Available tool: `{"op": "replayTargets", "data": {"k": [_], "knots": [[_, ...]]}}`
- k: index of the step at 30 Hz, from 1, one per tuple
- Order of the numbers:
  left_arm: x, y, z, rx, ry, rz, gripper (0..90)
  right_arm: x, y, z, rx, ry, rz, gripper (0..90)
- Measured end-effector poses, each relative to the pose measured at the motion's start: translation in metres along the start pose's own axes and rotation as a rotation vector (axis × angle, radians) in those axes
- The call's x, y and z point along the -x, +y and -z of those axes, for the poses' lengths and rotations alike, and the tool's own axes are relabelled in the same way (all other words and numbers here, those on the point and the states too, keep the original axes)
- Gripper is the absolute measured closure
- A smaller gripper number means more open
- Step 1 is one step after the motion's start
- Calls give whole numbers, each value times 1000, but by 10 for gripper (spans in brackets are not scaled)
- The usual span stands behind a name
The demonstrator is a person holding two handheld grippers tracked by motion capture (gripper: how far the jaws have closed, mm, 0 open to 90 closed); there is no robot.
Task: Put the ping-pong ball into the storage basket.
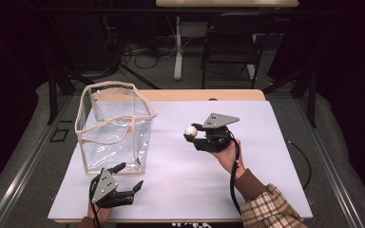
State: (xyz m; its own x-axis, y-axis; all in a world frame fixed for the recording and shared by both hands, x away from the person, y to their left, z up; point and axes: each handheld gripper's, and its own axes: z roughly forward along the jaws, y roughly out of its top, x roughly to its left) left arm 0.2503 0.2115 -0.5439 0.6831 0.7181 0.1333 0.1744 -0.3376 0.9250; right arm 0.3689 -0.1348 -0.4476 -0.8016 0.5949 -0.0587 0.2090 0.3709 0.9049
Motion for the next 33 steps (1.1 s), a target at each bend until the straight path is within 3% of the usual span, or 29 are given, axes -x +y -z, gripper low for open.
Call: {"op": "replayTargets", "data": {"k": [33], "knots": [[0,0,0,3,3,1,158,5,28,-22,7,32,4,511]]}}
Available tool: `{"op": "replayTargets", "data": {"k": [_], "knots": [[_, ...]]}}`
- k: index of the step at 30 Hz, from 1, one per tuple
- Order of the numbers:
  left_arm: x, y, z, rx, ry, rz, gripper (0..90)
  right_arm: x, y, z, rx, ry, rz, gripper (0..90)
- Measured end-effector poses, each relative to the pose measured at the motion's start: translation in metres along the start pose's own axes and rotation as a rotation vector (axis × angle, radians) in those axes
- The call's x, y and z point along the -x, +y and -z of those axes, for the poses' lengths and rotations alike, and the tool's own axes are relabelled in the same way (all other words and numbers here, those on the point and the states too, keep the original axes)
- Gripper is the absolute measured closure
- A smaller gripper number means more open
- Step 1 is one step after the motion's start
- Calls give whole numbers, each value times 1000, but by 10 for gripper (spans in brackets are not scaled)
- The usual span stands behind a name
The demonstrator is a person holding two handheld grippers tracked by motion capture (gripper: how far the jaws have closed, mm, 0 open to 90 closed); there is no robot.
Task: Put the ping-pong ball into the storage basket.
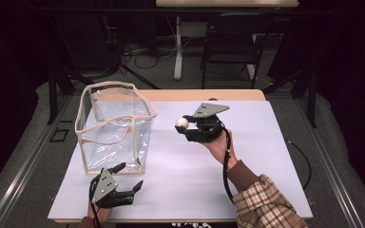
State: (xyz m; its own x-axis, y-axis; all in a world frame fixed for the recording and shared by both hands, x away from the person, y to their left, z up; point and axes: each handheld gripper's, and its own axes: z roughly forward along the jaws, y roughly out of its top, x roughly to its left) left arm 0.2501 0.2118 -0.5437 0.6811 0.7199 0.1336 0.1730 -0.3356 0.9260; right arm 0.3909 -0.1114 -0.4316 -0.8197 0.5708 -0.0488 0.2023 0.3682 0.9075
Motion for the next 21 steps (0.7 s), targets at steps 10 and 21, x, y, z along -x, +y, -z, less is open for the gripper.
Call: {"op": "replayTargets", "data": {"k": [10,21], "knots": [[0,0,0,1,0,0,158,0,7,-7,-2,6,1,511],[0,0,0,0,0,0,158,3,11,-13,-10,5,1,512]]}}
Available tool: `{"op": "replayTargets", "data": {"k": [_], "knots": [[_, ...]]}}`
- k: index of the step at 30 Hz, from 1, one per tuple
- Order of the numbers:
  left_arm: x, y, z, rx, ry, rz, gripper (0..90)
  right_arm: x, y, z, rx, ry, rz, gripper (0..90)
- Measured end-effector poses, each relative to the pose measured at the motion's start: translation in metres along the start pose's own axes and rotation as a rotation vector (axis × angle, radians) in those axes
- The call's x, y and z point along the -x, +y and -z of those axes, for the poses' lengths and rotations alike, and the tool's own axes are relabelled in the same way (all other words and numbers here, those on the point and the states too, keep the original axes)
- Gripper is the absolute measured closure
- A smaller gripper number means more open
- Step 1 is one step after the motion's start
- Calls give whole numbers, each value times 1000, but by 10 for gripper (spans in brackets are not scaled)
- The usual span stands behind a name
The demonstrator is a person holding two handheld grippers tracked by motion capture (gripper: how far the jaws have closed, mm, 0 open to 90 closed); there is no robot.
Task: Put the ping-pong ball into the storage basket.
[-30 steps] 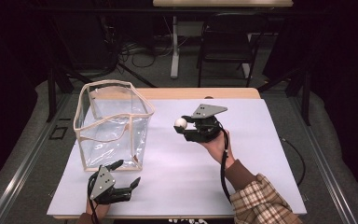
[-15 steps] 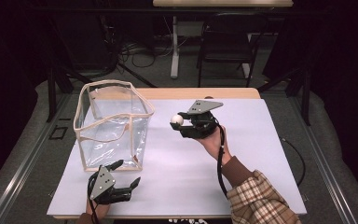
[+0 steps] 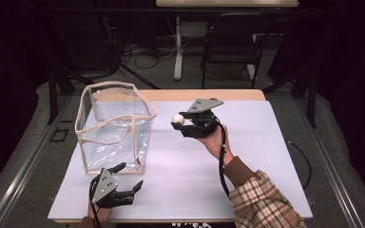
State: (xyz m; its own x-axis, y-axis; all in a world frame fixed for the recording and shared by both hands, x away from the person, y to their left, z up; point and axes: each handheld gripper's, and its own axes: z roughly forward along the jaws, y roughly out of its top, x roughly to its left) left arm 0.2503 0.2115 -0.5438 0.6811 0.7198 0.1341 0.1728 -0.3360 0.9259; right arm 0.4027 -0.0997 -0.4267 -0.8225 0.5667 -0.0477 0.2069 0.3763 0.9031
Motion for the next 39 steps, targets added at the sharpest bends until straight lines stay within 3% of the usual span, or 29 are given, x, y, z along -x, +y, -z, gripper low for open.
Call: {"op": "replayTargets", "data": {"k": [8,39], "knots": [[0,0,0,-1,0,-1,158,1,1,-1,1,-1,0,511],[0,0,0,-1,-2,-1,158,-3,33,-23,11,7,18,511]]}}
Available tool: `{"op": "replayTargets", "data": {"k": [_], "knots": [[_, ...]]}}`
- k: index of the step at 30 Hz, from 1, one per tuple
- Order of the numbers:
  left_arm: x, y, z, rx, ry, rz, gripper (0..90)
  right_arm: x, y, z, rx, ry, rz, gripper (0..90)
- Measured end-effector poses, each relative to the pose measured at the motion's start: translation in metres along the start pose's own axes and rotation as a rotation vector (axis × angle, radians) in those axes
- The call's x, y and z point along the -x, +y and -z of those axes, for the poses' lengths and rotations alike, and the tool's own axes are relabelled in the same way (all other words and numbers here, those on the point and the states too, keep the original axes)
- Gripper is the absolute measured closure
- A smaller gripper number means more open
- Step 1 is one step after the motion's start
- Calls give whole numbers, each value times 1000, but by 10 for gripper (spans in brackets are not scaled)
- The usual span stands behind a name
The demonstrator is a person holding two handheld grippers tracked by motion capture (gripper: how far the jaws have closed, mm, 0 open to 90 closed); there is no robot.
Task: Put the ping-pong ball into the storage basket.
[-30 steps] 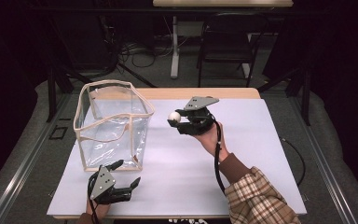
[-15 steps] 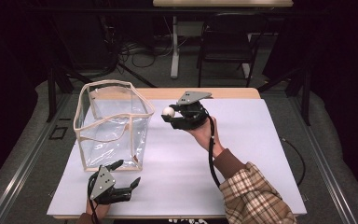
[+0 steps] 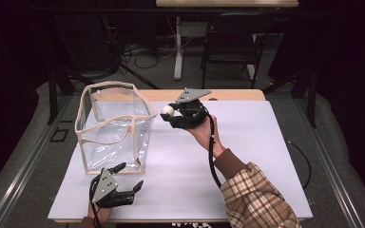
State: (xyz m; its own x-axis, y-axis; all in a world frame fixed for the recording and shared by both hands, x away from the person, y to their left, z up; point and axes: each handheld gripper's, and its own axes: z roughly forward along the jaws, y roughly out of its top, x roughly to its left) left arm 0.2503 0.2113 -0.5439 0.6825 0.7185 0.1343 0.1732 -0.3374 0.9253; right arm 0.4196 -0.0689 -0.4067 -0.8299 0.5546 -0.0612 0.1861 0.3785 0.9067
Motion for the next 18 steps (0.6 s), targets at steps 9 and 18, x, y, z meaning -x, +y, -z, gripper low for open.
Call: {"op": "replayTargets", "data": {"k": [9,18], "knots": [[0,0,0,1,1,1,159,1,6,-3,1,1,0,511],[0,0,0,-1,0,-1,158,0,14,-3,10,3,5,511]]}}
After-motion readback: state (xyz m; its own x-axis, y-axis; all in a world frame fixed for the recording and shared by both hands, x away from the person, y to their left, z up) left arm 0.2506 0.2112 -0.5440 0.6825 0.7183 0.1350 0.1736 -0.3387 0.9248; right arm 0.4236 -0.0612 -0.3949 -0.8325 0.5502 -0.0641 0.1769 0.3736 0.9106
